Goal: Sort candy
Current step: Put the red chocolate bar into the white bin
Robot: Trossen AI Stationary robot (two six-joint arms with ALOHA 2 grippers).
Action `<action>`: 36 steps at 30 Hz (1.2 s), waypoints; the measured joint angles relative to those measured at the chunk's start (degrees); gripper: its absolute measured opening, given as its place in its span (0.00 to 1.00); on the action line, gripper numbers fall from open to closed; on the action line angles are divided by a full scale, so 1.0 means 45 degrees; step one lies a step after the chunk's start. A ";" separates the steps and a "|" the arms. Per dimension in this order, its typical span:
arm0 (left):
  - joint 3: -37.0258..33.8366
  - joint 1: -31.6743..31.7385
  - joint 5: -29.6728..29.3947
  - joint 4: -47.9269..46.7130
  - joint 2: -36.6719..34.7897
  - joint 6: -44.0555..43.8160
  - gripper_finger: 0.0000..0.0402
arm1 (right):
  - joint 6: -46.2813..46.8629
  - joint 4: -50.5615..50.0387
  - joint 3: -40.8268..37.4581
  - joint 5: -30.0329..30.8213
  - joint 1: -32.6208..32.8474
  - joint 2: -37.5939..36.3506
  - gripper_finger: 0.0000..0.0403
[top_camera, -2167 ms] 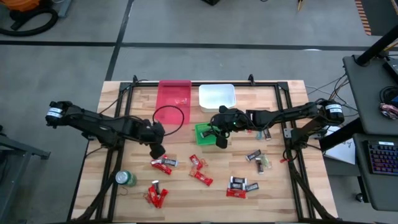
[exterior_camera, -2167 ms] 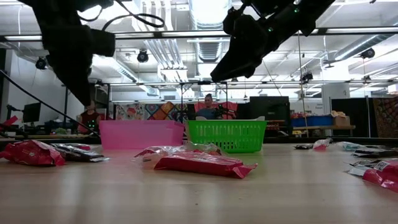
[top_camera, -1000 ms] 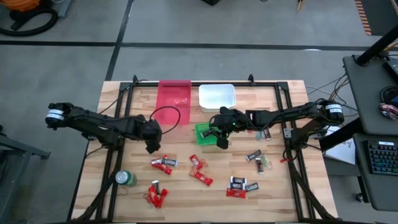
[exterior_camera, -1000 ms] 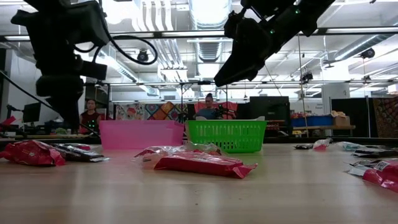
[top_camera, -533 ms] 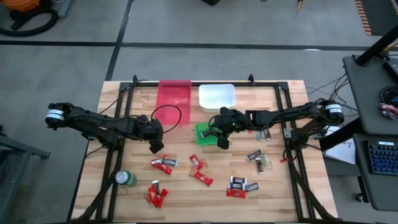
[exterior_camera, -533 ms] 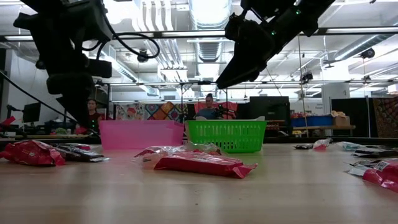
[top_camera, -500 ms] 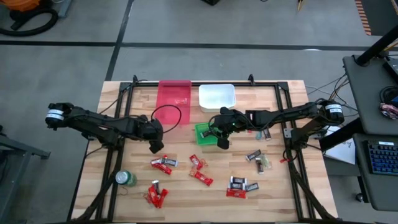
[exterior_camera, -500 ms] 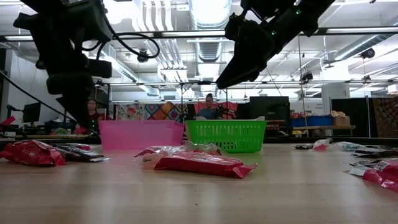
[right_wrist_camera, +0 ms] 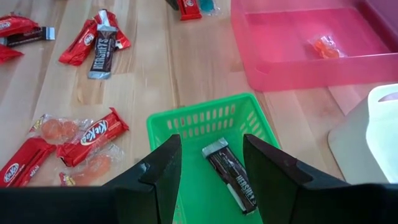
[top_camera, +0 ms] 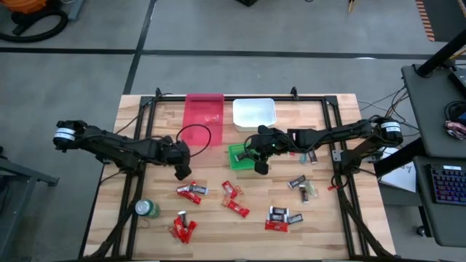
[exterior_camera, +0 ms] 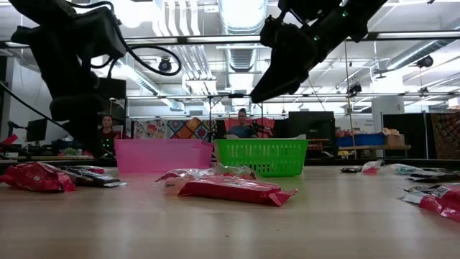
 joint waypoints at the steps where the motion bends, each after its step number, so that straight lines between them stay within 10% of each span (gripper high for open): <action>1: -0.0038 0.0000 -0.0002 0.0008 0.0000 0.0000 0.51 | 0.0000 -0.0029 0.0000 0.0003 0.0000 0.0000 0.40; 36: -0.1764 0.0001 0.0410 0.1208 -0.0044 -0.0941 0.43 | 0.0136 -0.0120 -0.0005 0.0005 0.0000 0.0000 0.40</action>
